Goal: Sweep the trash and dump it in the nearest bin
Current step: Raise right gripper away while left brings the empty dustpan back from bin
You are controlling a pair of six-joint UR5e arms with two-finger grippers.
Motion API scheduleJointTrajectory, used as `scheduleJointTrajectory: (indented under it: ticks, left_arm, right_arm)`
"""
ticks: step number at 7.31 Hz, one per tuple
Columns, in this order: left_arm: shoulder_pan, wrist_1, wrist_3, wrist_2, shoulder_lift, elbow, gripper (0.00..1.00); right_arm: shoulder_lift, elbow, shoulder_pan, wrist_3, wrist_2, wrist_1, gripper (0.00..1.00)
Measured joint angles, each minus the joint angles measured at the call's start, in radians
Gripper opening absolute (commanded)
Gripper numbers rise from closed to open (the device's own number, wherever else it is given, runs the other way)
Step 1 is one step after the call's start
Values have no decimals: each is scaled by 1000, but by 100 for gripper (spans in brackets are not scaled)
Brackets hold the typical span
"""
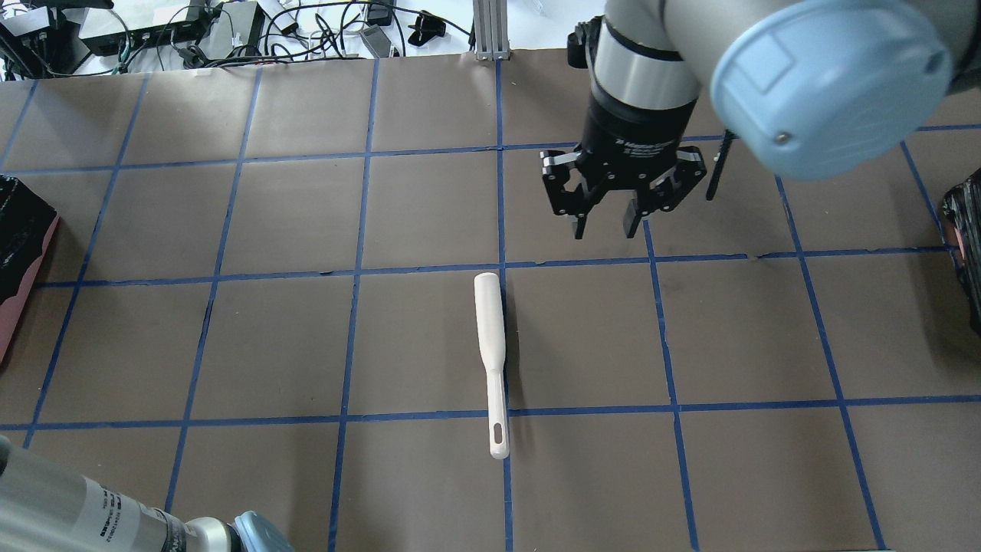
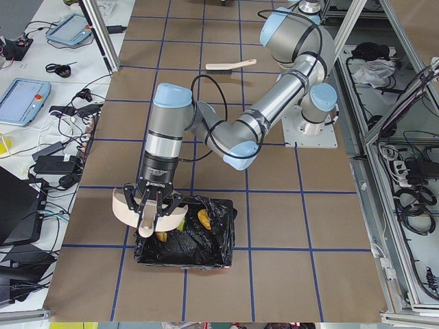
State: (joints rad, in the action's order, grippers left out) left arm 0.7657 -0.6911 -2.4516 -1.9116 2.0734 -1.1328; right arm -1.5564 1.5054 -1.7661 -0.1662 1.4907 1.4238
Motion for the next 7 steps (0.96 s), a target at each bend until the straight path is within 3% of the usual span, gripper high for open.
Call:
scheduleJointTrajectory:
  ticks: [1, 2, 3, 4, 7]
  left_arm:
    - [24, -59, 62, 20, -22, -6, 0]
    - [47, -112, 136, 56, -40, -21, 0]
    - [68, -143, 222, 105, -58, -60, 0]
    - [94, -155, 328, 148, -79, -126, 0]
    - [207, -176, 686, 183, -155, -305, 0]
  right_arm:
    - [-20, 10, 58, 52, 10, -19, 50]
    - [-41, 28, 88, 71, 33, -21, 58]
    - [-60, 49, 99, 73, 53, 1, 90]
    - [-74, 61, 104, 70, 62, 53, 100]
    - [-80, 68, 110, 65, 67, 200, 100]
